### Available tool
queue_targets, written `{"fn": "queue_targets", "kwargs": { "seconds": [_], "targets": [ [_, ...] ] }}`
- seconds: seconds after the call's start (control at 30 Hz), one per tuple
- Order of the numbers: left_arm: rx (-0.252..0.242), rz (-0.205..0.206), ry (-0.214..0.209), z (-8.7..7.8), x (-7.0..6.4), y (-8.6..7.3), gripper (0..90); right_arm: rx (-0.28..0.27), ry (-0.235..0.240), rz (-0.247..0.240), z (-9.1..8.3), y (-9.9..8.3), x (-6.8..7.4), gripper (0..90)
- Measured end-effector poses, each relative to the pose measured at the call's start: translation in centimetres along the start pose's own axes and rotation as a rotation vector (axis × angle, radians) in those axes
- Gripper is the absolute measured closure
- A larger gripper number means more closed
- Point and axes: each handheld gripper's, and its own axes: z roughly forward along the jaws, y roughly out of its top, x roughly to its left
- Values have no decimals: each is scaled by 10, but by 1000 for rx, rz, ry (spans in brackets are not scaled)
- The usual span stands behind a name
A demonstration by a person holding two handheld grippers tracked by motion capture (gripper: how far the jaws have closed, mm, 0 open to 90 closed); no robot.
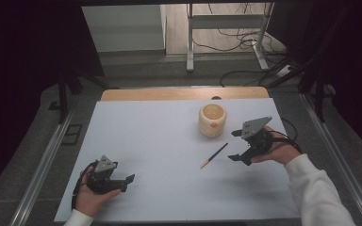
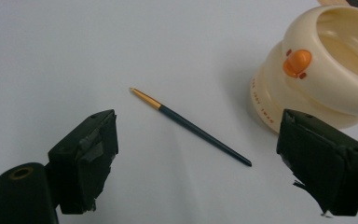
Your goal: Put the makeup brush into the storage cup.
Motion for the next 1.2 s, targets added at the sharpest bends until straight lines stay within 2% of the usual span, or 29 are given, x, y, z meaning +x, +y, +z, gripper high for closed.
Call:
{"fn": "queue_targets", "kwargs": {
  "seconds": [0.03,0.17,0.27,0.47,0.57,0.6,0.63,0.7,1.03,1.2],
  "targets": [
    [1,1,0,0,0,0,163,-14,24,-3,1,0,-1,133],
    [4,4,0,1,0,0,163,-18,44,-5,2,0,-2,133],
    [5,9,0,1,0,0,163,-16,32,-29,4,1,-4,129],
    [7,12,2,1,1,0,163,-8,45,-55,6,4,-8,135],
    [7,12,2,1,1,0,164,4,83,-41,8,8,-9,118],
    [7,12,2,1,1,0,164,4,83,-41,8,8,-9,118],
    [7,13,2,1,1,0,164,19,108,-48,10,10,-9,93],
    [7,13,2,1,1,0,164,20,126,-52,11,12,-9,81],
    [6,11,3,0,0,0,164,1,98,-96,10,22,-12,94],
    [7,15,3,0,1,0,164,7,98,-143,13,23,-14,114]
  ]
}}
